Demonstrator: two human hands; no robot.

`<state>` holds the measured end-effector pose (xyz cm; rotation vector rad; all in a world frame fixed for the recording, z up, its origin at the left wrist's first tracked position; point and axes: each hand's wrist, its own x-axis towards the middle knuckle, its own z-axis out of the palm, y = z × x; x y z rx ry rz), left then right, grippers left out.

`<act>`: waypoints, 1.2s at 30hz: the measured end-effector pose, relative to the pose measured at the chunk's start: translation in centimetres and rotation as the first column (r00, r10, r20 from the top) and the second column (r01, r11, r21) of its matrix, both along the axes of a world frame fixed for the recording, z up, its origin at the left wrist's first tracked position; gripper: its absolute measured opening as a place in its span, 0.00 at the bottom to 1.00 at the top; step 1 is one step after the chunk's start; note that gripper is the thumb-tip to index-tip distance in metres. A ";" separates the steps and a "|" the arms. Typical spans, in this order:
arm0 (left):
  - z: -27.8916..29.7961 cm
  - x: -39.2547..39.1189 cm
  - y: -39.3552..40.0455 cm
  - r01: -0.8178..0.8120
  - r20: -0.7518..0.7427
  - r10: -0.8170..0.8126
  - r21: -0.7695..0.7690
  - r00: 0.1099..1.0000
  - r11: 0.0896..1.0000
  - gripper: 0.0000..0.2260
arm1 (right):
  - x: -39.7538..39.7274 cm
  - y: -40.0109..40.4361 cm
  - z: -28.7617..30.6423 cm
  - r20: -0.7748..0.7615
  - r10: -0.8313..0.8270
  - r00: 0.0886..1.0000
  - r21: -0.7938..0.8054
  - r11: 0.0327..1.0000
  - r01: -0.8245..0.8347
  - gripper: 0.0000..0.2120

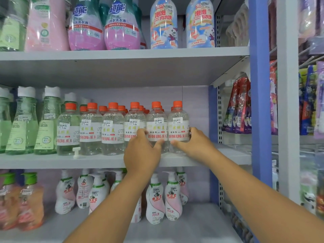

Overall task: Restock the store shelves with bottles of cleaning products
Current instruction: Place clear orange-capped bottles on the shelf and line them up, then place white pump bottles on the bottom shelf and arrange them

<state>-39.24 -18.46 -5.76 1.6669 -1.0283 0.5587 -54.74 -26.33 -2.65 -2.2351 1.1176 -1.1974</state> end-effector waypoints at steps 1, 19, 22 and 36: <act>-0.1 0.0 0.0 0.003 -0.003 -0.003 0.002 1.000 1.000 0.22 | -0.2 0.1 -0.1 0.002 0.018 1.000 0.006 1.000 -0.018 0.31; -16.9 -3.0 4.2 0.120 0.204 -0.122 0.022 0.971 0.993 0.26 | -2.8 2.3 -19.2 0.022 0.079 0.997 -0.586 0.809 -0.051 0.31; -20.2 -1.1 3.6 0.224 -0.071 -0.218 0.101 0.973 0.969 0.26 | -1.6 0.0 -23.9 0.079 0.144 0.986 -0.300 0.947 -0.114 0.28; -24.0 7.9 -8.4 0.602 -0.548 -0.473 0.071 0.690 0.795 0.20 | 7.4 -7.8 -26.6 0.317 0.047 0.947 0.363 0.917 -0.167 0.16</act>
